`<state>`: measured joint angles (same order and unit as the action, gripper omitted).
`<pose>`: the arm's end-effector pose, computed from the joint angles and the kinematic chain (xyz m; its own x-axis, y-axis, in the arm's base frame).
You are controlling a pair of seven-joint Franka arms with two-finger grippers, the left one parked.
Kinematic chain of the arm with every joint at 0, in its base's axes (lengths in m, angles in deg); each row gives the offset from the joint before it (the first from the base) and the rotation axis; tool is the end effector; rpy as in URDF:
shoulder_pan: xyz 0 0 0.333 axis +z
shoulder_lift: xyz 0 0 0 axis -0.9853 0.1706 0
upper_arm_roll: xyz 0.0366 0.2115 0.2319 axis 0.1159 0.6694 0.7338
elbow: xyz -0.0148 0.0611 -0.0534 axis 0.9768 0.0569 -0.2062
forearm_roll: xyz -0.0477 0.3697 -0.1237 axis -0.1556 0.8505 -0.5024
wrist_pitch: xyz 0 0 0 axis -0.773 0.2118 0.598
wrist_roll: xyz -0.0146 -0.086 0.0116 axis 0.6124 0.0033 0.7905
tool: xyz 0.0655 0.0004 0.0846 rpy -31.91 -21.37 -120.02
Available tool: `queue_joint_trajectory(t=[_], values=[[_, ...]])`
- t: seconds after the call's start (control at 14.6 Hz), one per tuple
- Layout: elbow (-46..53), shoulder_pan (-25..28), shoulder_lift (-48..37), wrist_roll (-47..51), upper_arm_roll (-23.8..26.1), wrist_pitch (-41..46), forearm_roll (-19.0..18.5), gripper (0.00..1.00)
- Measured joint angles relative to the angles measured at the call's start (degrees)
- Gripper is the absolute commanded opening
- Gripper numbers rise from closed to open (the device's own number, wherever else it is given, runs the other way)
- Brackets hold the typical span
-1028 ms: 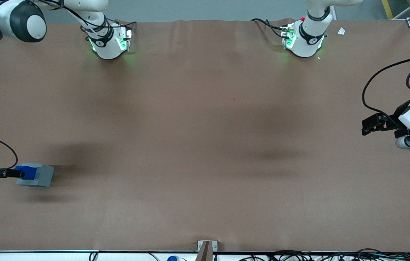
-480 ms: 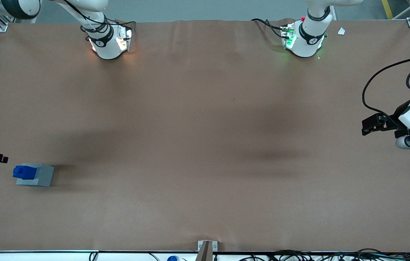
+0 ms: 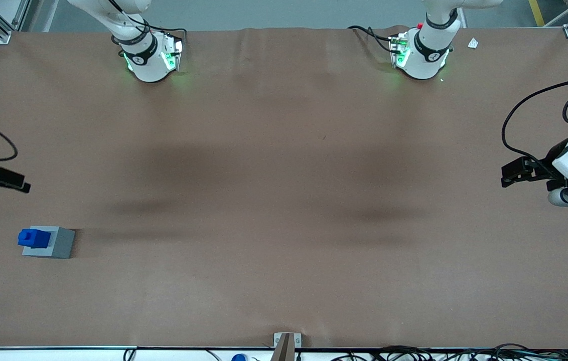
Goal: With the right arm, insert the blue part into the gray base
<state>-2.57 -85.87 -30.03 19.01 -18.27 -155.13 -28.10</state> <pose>0.6237 -0.0647 0.5655 0.9997 -0.0244 -0.0038 -0.0246 -0.9992 -0.0305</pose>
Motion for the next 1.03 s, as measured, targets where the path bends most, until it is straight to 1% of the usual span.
queue_joint_trajectory(t=[0.21,0.48,0.69,1.03], values=[[-0.4,2.1,-4.5,3.4,0.0,4.4,-0.1,1.0],[-1.0,2.3,-8.1,4.2,0.0,8.8,-0.2,1.0],[-1.3,3.1,-9.7,4.7,0.1,10.1,-0.2,1.0],[-1.8,5.0,-9.9,7.2,0.2,10.0,-0.2,1.0]])
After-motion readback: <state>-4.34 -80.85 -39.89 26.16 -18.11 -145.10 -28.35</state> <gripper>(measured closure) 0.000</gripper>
